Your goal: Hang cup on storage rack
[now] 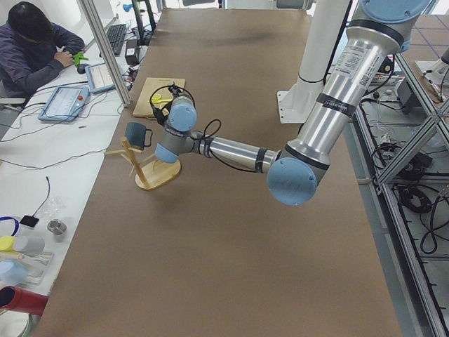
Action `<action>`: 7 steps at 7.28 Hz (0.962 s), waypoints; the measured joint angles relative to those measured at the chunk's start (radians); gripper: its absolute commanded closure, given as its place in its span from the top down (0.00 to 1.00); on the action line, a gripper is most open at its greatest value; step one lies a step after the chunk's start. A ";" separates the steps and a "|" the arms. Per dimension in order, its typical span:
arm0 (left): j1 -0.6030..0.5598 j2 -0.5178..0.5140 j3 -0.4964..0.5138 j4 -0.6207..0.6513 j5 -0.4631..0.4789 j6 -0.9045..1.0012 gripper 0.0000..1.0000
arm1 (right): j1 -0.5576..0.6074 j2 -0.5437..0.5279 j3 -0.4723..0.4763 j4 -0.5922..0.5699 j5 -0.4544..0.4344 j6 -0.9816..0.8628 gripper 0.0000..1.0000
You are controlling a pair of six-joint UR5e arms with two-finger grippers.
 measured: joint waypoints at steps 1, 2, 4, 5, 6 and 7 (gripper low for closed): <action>-0.053 0.009 -0.015 0.001 -0.081 0.138 0.99 | 0.000 -0.002 0.000 0.000 0.001 0.001 1.00; -0.106 0.021 -0.027 0.001 -0.134 0.295 0.99 | 0.000 -0.003 -0.001 0.000 0.003 0.002 1.00; -0.181 0.102 -0.033 0.008 -0.171 0.694 0.99 | 0.000 -0.005 -0.003 0.000 0.005 0.003 1.00; -0.200 0.151 -0.031 0.045 -0.173 0.898 0.99 | 0.000 -0.007 -0.003 0.000 0.005 0.003 1.00; -0.219 0.188 -0.030 0.104 -0.174 1.074 0.99 | 0.000 -0.008 -0.003 0.000 0.003 0.003 1.00; -0.236 0.217 -0.030 0.156 -0.173 1.210 0.99 | 0.000 -0.008 -0.003 0.000 0.002 0.003 1.00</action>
